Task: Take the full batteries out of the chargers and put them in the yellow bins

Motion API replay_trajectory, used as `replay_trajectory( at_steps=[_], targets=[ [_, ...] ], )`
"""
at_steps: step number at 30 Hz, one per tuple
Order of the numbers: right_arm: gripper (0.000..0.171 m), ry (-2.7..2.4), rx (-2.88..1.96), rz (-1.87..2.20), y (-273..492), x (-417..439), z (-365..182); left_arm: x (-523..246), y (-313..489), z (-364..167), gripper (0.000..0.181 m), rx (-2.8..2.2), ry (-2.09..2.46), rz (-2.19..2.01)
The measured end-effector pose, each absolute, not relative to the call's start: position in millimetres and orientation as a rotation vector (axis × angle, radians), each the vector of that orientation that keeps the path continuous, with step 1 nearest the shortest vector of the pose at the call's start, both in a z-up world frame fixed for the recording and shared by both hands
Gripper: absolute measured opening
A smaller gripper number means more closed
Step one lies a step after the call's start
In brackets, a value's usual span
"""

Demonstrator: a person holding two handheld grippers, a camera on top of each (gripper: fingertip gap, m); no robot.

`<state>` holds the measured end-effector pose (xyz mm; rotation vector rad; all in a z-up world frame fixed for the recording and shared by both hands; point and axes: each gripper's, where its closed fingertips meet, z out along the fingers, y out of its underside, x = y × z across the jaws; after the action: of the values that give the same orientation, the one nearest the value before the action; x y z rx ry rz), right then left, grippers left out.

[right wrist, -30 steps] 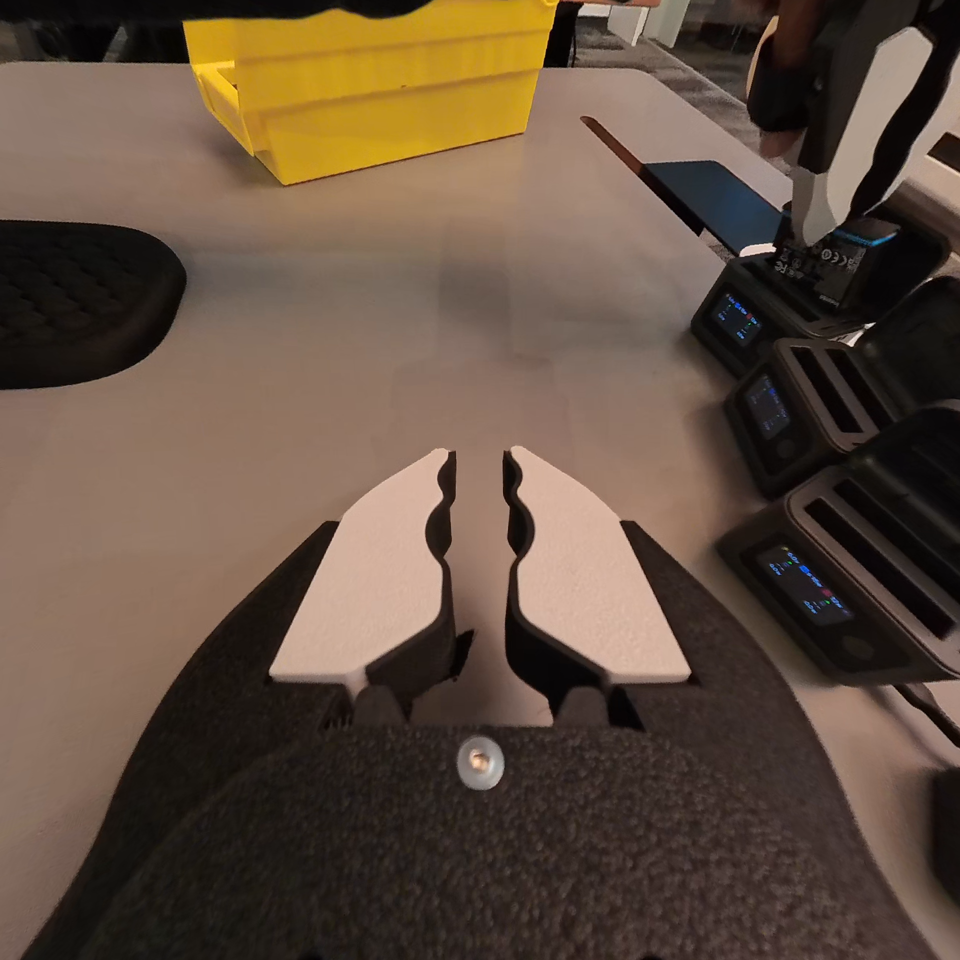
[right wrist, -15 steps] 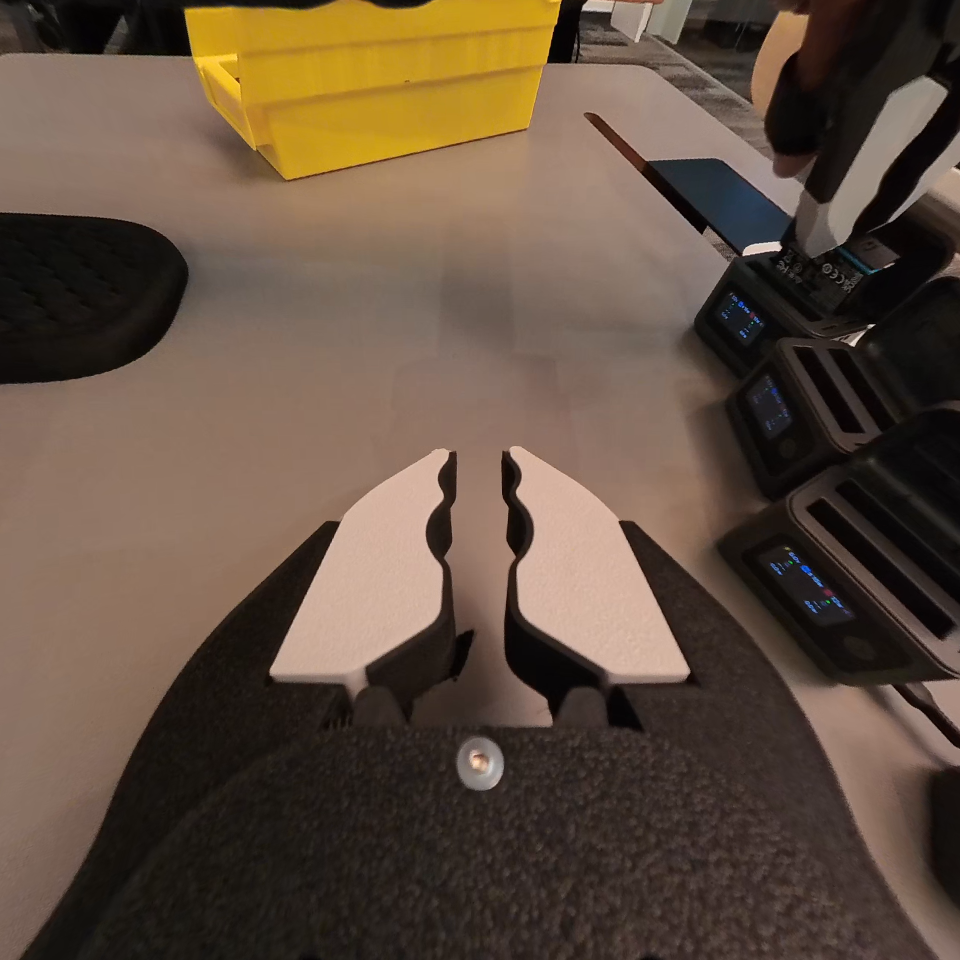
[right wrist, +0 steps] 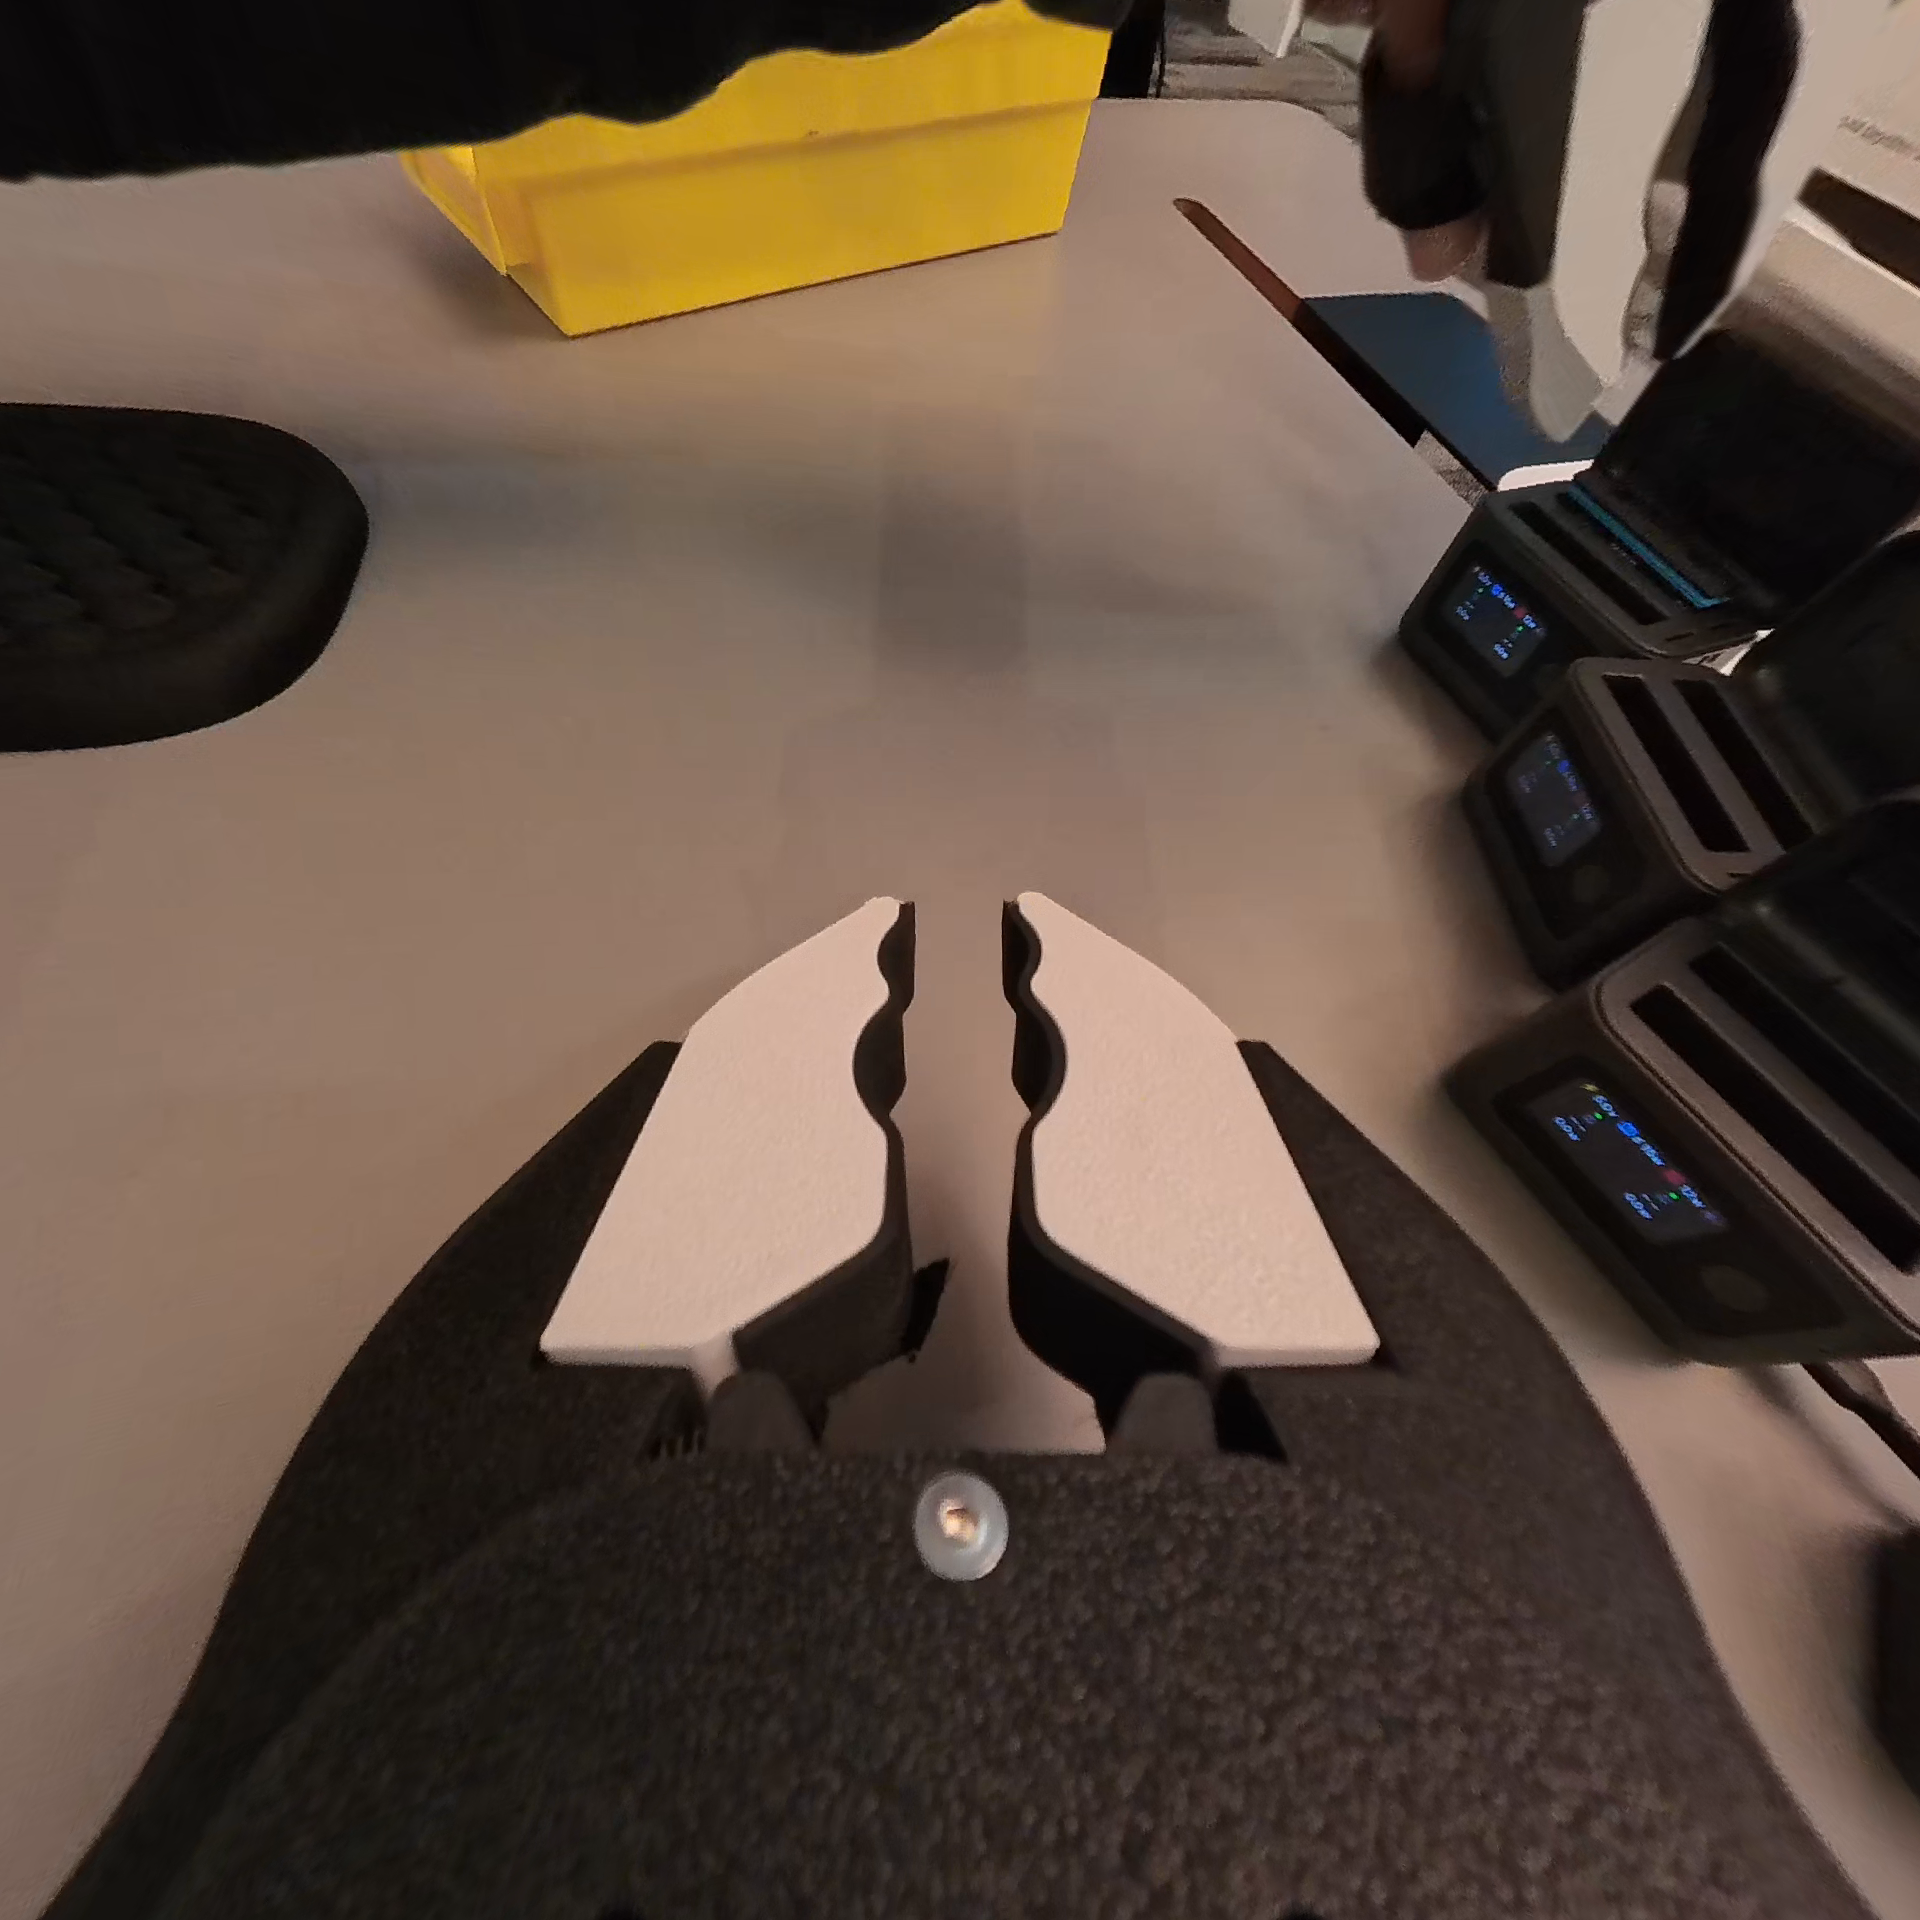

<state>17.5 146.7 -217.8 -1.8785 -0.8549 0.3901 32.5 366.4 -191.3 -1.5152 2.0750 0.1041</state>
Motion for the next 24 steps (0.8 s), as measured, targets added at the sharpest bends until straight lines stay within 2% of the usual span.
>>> replay_trajectory(
  at_steps=[3,11,18,24],
  targets=[
    [0.016,-0.85,-1.877,0.391,146.8,18.3,-217.0,21.8,358.5,-198.0,0.03,-1.586,2.001,-0.097],
    [0.016,-0.854,-1.878,0.402,146.5,16.3,-217.7,11.5,366.5,-245.0,0.074,-1.793,1.712,-0.618],
    [0.016,-0.846,-1.876,0.415,146.3,18.9,-217.1,41.5,380.6,-264.1,0.077,-1.755,1.716,-0.728],
    [0.016,-0.833,-1.876,0.451,146.5,20.2,-216.9,57.7,375.9,-259.7,0.061,-1.648,1.716,-0.9]
  ],
)
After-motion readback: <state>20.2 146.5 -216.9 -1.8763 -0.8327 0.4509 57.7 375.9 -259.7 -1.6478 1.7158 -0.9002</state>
